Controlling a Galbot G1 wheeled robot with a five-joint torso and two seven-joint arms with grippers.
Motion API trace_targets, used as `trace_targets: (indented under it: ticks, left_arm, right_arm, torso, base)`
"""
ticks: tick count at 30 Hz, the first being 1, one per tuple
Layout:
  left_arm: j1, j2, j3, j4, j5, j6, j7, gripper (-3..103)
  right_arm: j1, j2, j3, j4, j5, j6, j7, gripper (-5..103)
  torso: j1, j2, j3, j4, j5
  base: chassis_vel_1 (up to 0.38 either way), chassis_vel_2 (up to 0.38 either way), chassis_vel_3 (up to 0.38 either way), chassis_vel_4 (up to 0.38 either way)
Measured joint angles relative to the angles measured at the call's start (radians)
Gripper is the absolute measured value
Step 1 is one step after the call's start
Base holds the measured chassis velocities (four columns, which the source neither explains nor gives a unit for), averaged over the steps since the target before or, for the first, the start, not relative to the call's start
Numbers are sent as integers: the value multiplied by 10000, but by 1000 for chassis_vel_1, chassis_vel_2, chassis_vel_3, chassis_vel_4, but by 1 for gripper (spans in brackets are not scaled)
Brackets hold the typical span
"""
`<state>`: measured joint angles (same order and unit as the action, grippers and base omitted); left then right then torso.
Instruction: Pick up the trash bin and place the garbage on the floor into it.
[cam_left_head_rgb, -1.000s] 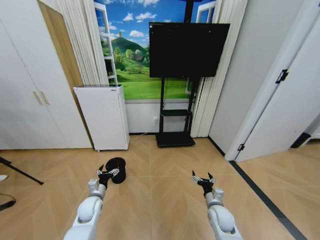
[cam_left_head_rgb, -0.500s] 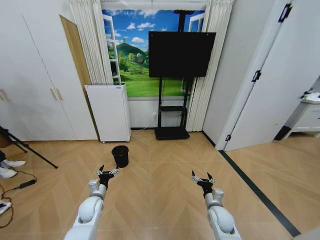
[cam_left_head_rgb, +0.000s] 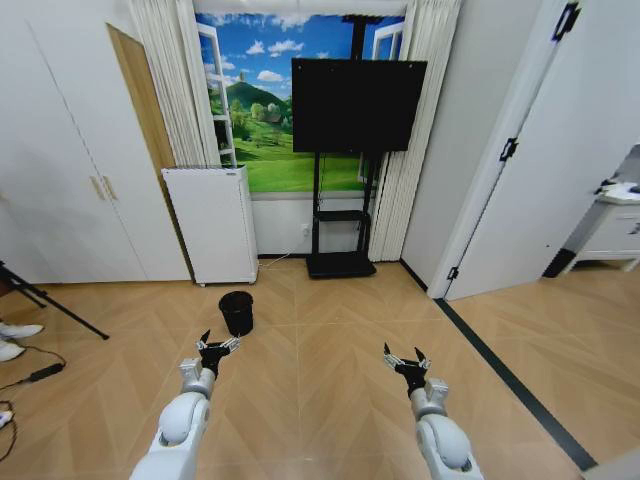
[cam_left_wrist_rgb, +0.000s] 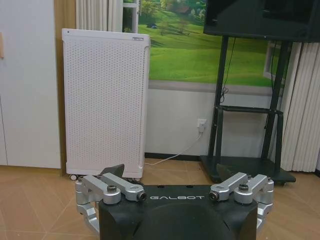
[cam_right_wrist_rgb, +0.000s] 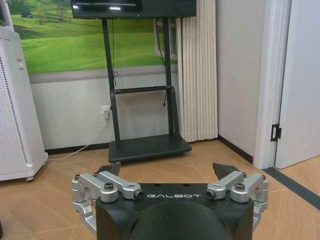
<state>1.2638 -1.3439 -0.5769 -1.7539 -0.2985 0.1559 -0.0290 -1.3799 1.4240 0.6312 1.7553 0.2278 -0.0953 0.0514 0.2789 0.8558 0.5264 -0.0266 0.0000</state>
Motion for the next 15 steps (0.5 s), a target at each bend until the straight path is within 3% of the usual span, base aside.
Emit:
trace_targets:
  ticks: [15]
  left_arm:
    - [0, 0, -7, -6, 10, -12, -3, 100]
  right_arm:
    - [0, -3, -4, 6, -11, -10, 14, 100]
  torso:
    - [0, 1, 0, 0, 0]
  base:
    - [0, 0, 0, 0]
